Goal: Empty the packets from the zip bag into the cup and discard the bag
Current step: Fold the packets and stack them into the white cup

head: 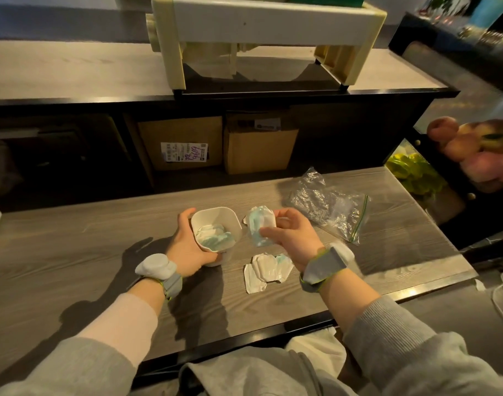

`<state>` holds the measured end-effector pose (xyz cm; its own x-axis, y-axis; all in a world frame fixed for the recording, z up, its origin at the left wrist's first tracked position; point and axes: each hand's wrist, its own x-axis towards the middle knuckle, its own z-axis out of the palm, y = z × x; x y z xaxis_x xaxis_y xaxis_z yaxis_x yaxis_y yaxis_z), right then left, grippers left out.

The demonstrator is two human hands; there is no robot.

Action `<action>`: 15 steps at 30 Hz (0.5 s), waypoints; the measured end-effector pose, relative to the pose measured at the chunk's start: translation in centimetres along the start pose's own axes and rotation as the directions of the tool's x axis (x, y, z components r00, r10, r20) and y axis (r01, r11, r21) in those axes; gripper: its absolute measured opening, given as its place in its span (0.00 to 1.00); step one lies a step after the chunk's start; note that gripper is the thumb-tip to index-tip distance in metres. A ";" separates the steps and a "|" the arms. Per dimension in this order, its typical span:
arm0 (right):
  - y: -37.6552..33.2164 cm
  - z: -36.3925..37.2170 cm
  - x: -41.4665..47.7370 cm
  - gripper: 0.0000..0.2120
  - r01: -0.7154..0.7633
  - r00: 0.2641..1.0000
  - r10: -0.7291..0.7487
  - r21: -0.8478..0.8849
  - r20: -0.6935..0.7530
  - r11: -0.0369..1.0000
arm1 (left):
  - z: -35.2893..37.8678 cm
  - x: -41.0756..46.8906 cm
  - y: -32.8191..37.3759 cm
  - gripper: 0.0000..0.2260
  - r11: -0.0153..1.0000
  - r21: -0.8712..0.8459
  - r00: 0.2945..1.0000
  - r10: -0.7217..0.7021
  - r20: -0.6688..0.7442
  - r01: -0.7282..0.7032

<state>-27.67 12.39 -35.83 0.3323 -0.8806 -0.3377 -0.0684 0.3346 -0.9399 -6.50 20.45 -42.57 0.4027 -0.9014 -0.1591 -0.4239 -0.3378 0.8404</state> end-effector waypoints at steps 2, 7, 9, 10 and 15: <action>-0.7 0.2 -0.1 0.15 0.149 0.989 -0.145 -0.142 0.042 0.979 | 0.7 -0.9 0.7 0.52 1.000 -0.019 1.000 0.000 0.023 0.001; -1.5 0.9 -0.2 0.12 0.404 0.910 -0.364 -0.619 0.199 0.673 | 2.3 -2.9 2.2 0.53 0.996 -0.081 0.988 0.041 0.147 -0.030; -1.4 1.3 -0.3 0.12 0.423 0.901 -0.345 -0.716 0.265 0.556 | 2.8 -3.4 2.6 0.52 0.992 -0.113 0.986 0.067 0.155 -0.050; -1.2 1.5 -0.3 0.13 0.442 0.892 -0.330 -0.742 0.307 0.503 | 3.1 -3.6 2.8 0.50 0.990 -0.127 0.986 0.076 0.148 -0.057; -0.2 1.6 -0.3 0.15 0.526 0.848 -0.274 -0.781 0.453 0.336 | 3.8 -3.8 3.2 0.44 0.990 -0.098 0.982 0.111 0.150 -0.097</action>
<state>-26.25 13.09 -35.52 0.7268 -0.6869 -0.0057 -0.5833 -0.6127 -0.5333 -12.42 21.81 -41.24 0.2268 -0.9638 -0.1405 -0.3794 -0.2203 0.8986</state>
